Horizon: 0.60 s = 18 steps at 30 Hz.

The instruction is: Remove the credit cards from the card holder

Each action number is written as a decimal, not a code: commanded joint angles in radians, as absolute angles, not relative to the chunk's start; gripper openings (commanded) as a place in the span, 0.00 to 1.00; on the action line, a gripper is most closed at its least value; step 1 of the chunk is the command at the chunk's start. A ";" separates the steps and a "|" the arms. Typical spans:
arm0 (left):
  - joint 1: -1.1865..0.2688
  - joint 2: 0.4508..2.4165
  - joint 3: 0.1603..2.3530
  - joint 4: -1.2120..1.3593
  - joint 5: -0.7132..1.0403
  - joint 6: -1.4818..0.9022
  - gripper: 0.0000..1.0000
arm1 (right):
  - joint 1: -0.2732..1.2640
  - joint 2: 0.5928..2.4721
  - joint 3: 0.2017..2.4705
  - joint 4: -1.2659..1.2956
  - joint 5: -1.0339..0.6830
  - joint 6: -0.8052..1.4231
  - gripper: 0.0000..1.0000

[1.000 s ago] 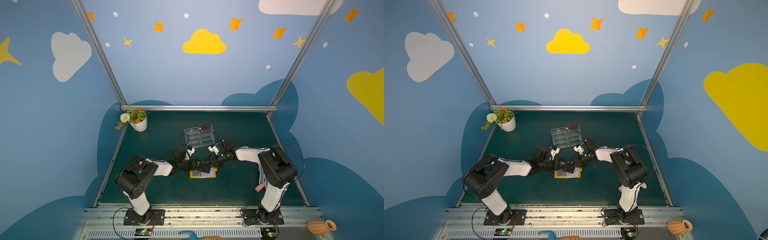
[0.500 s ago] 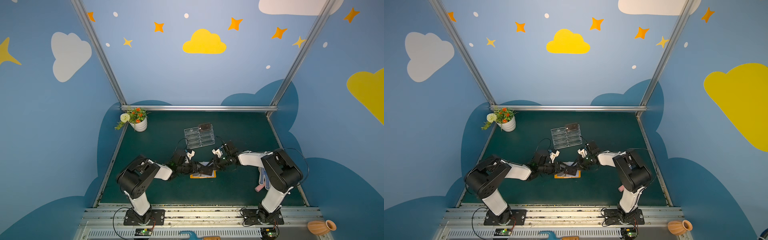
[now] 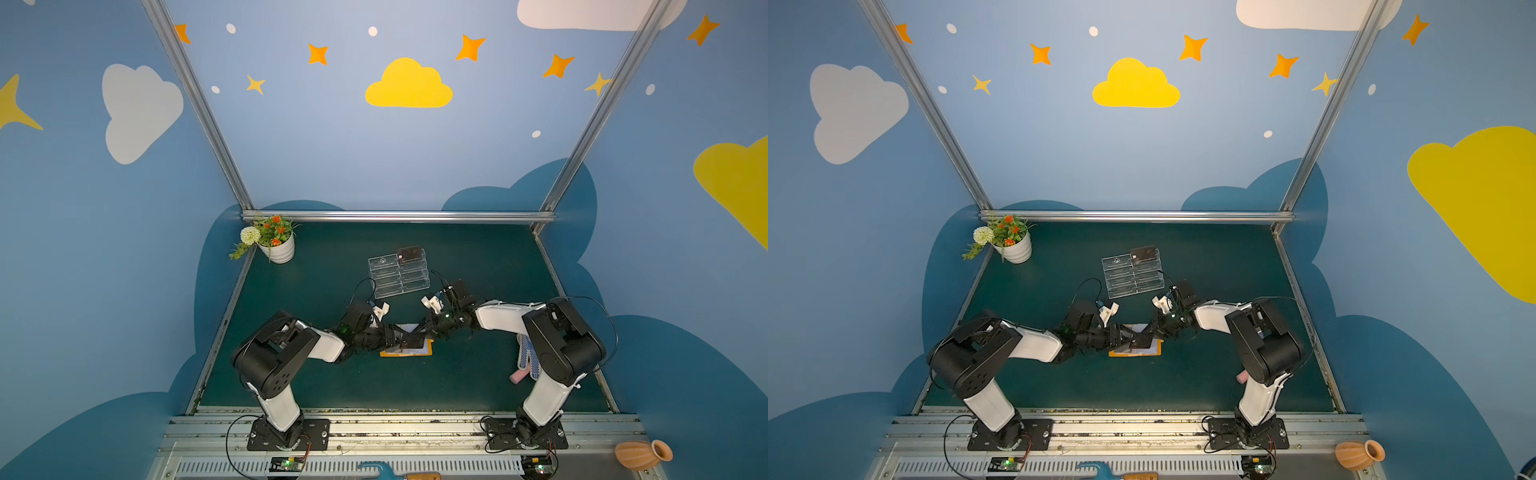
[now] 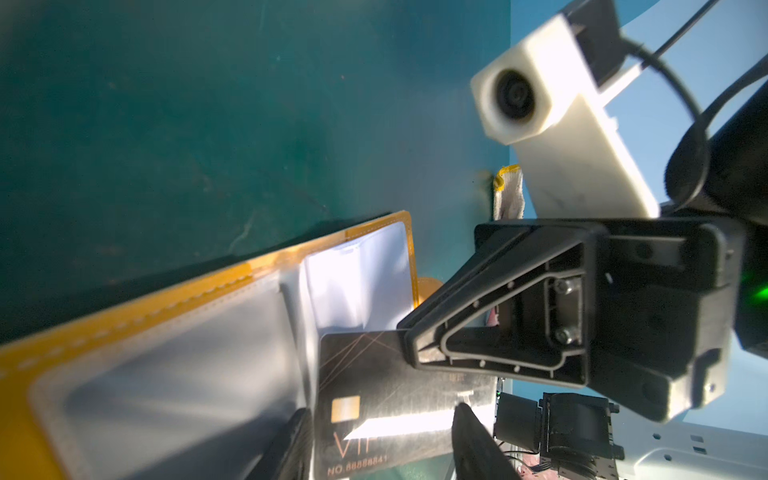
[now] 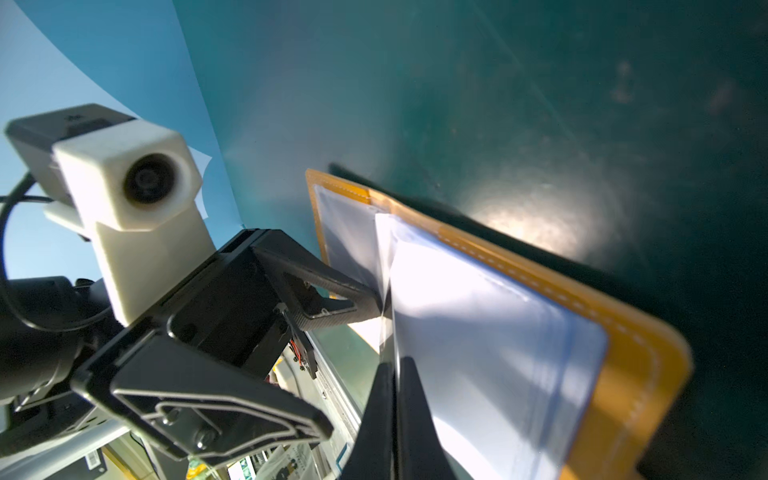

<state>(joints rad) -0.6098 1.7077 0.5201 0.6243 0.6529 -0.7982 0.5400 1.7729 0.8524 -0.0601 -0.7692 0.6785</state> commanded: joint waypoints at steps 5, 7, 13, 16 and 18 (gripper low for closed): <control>-0.544 1.597 0.501 0.465 0.649 -0.860 0.70 | 0.501 1.736 0.941 -0.191 -0.780 0.551 0.00; -0.534 1.572 0.509 0.455 0.647 -0.897 0.72 | 0.494 1.742 0.984 -0.228 -0.791 0.532 0.00; -0.532 1.598 0.501 0.516 0.641 -1.089 0.73 | 0.485 1.777 1.069 -0.280 -0.792 0.516 0.00; -0.535 1.645 0.482 0.589 0.632 -1.151 0.73 | 0.488 1.803 1.081 -0.273 -0.798 0.527 0.00; -0.538 1.670 0.475 0.618 0.619 -1.170 0.74 | 0.489 1.808 1.074 -0.259 -0.802 0.535 0.00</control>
<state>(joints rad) -0.5331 1.6333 0.4980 0.5793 0.6491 -1.0943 0.4877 1.7813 1.0683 -0.2291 -0.7879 0.5423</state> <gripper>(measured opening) 0.735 0.047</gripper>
